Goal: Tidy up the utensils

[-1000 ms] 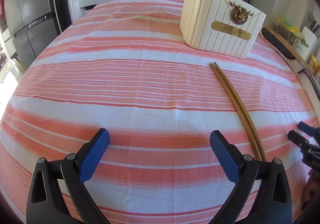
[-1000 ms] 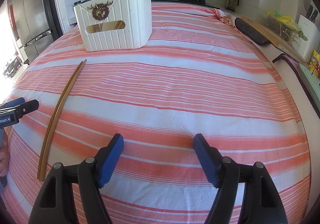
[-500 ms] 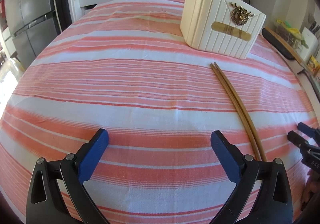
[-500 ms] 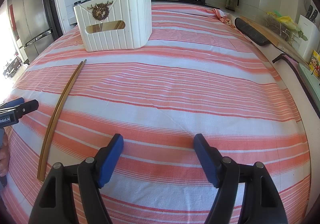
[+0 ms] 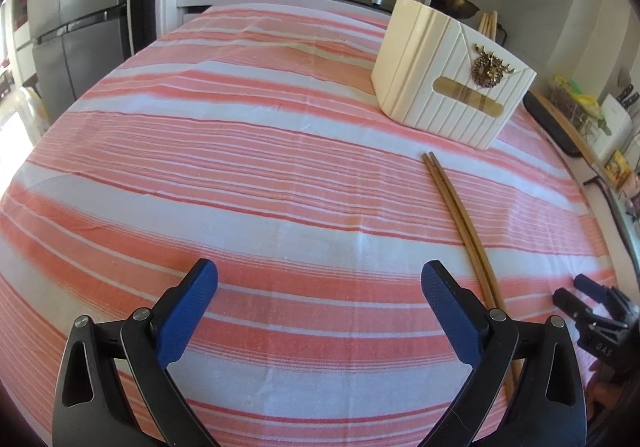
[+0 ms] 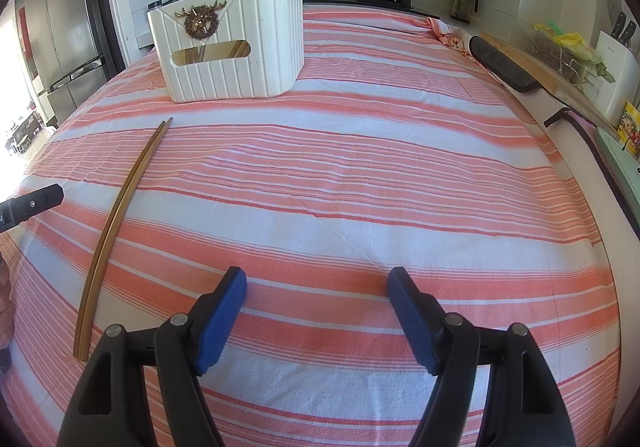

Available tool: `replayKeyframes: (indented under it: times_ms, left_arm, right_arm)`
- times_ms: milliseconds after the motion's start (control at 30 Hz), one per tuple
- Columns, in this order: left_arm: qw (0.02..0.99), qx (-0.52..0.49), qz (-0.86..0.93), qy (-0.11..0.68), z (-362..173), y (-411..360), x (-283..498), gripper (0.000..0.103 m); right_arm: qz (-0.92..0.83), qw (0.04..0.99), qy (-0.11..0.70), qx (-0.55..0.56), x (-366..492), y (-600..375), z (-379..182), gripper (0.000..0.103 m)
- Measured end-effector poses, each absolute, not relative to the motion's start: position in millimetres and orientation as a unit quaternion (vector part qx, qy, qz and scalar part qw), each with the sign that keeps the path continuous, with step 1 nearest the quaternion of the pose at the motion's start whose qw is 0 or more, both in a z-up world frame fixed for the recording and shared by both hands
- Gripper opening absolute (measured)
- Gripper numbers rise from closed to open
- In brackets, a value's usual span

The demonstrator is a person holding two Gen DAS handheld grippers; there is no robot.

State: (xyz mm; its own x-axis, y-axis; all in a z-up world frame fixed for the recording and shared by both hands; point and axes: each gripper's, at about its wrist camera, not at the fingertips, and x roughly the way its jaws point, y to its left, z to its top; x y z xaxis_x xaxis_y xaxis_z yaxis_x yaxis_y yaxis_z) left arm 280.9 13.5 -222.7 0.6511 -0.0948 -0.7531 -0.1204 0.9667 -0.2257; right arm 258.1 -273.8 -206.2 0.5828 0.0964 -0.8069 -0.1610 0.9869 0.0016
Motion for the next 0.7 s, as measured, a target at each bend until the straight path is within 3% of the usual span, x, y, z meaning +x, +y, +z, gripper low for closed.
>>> replayKeyframes:
  times_ms: [367, 700]
  left_arm:
    - [0.893, -0.168, 0.008, 0.417, -217, 19, 280, 0.102]
    - [0.895, -0.135, 0.003, 0.424, -223, -6, 285, 0.102]
  right_arm:
    - [0.072, 0.889, 0.451, -0.036, 258, -274, -206, 0.075]
    - [0.072, 0.889, 0.451, -0.036, 258, -274, -206, 0.075]
